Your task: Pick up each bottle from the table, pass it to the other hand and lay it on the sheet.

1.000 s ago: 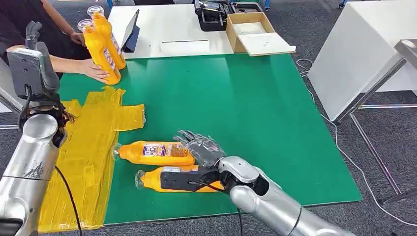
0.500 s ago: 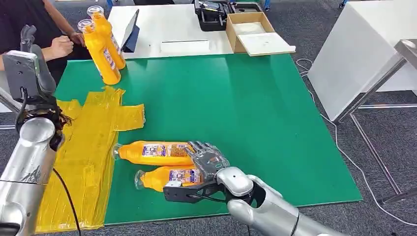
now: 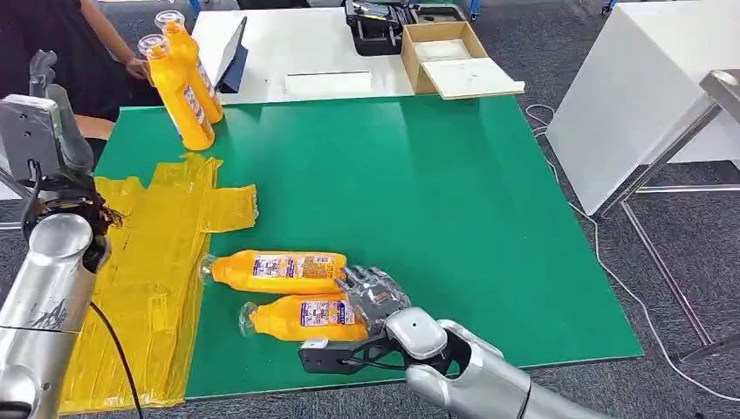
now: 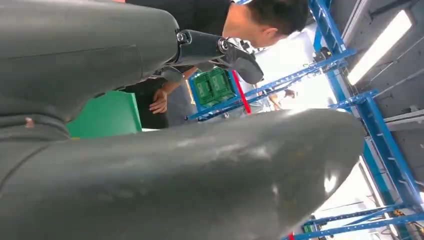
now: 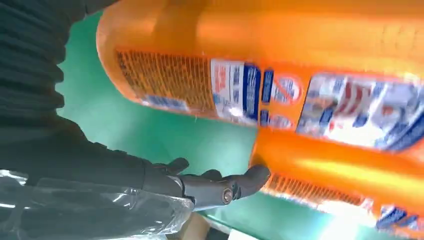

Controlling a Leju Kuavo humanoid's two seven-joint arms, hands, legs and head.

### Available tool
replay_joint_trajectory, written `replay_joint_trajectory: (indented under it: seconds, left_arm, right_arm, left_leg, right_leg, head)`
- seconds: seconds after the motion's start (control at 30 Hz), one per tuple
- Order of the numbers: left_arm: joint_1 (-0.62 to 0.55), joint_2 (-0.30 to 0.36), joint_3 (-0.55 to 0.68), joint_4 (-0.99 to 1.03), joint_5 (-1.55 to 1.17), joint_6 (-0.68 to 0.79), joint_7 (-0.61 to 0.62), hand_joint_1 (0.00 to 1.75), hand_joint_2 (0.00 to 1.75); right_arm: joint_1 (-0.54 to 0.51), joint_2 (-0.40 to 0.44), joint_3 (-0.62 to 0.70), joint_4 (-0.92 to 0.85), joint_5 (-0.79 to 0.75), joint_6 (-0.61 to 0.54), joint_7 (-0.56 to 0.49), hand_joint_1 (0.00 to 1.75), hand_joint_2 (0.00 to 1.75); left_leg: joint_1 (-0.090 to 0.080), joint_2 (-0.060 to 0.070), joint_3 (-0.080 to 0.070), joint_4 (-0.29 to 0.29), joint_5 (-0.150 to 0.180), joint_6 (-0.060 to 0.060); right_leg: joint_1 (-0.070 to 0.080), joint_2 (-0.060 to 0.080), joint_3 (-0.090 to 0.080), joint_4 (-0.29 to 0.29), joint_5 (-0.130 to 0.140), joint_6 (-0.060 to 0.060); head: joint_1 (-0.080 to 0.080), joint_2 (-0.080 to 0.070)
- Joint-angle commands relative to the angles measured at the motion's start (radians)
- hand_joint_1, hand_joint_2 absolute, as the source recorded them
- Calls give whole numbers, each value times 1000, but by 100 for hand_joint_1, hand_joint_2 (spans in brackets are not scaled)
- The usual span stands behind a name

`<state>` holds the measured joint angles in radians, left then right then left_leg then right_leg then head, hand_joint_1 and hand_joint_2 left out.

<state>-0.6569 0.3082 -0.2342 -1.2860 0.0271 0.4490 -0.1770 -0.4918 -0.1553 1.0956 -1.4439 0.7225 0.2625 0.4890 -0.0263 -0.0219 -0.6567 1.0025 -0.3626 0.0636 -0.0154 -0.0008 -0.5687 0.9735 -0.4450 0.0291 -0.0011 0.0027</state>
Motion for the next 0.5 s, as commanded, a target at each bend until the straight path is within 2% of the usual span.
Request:
replay_joint_trajectory:
  seconds: [0.03, 0.23, 0.27, 0.4, 0.5]
  left_arm:
    - [-27, 26, -10, 49, 28, 15, -8, 0, 0]
    - [-26, 27, -9, 49, 29, 16, -9, 0, 0]
    - [-26, 27, -9, 49, 29, 16, -9, 0, 0]
    - [-26, 27, -9, 49, 29, 16, -9, 0, 0]
    - [-26, 33, -16, 53, 43, 26, -18, 0, 0]
  right_arm:
    - [-34, -16, 88, 60, -13, 22, -9, 0, 175]
    - [-33, -17, 89, 61, -13, 22, -9, 0, 175]
    - [-33, -17, 89, 61, -13, 22, -9, 0, 175]
    - [-33, -17, 89, 61, -13, 22, -9, 0, 175]
    - [-32, -22, 93, 73, -20, 37, -12, 0, 175]
  left_leg:
    - [1, 2, 3, 0, -1, -3]
    - [1, 1, 3, 0, -1, -3]
    - [2, 3, 8, -1, -3, -8]
    - [1, 1, 2, -1, 0, -3]
    - [2, 2, 5, 0, -2, -5]
  right_leg:
    - [1, 1, 3, -1, -1, -1]
    - [1, 0, 3, -1, 0, -1]
    - [2, 1, 8, -3, -2, -3]
    - [0, 0, 1, -1, 0, -1]
    - [1, 1, 5, -2, -1, -2]
  head:
    - [0, 0]
    - [0, 0]
    - [0, 0]
    - [0, 0]
    - [0, 0]
